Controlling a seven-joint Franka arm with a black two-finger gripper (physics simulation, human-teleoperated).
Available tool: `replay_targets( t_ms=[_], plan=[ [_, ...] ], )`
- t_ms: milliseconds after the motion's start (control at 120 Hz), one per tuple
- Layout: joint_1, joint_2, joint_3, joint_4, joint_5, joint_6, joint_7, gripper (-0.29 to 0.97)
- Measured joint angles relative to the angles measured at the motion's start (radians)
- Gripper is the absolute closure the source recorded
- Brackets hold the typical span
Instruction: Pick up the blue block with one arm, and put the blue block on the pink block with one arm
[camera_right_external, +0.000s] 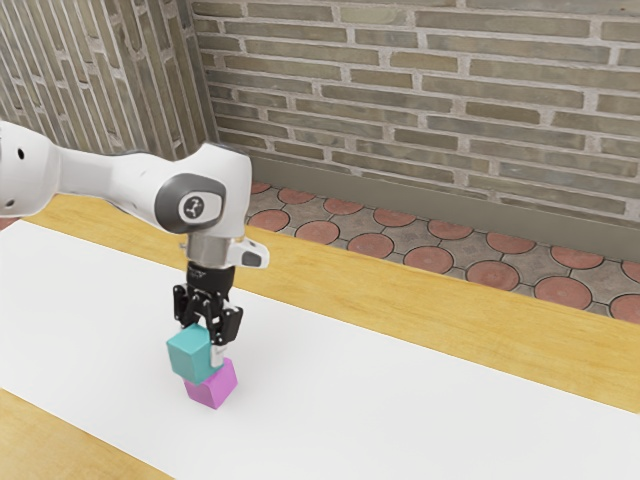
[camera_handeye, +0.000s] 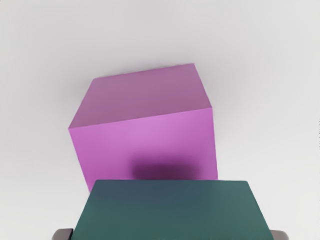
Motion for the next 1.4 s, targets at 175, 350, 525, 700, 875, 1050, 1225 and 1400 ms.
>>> replay_targets(
  t_ms=[175,350,525,700,875,1050,1225,1400],
  plan=[
    [0.008,-0.003,0.000,-0.001,-0.008,0.006,-0.038,0.40],
    [0.010,-0.003,0.000,-0.001,-0.016,0.009,-0.071,0.40],
    [0.010,0.002,0.000,-0.005,-0.021,0.014,-0.095,0.39],
    [0.009,0.003,0.000,-0.008,-0.029,0.016,-0.110,0.20],
    [0.011,-0.023,-0.004,0.007,-0.031,0.016,-0.118,0.09],
    [0.023,-0.081,-0.016,0.123,-0.024,0.014,0.009,0.04],
    [-0.012,-0.188,-0.084,0.311,0.012,-0.032,0.229,0.02],
    [-0.400,-0.191,0.247,0.588,0.004,-0.143,0.395,0.01]
  ],
)
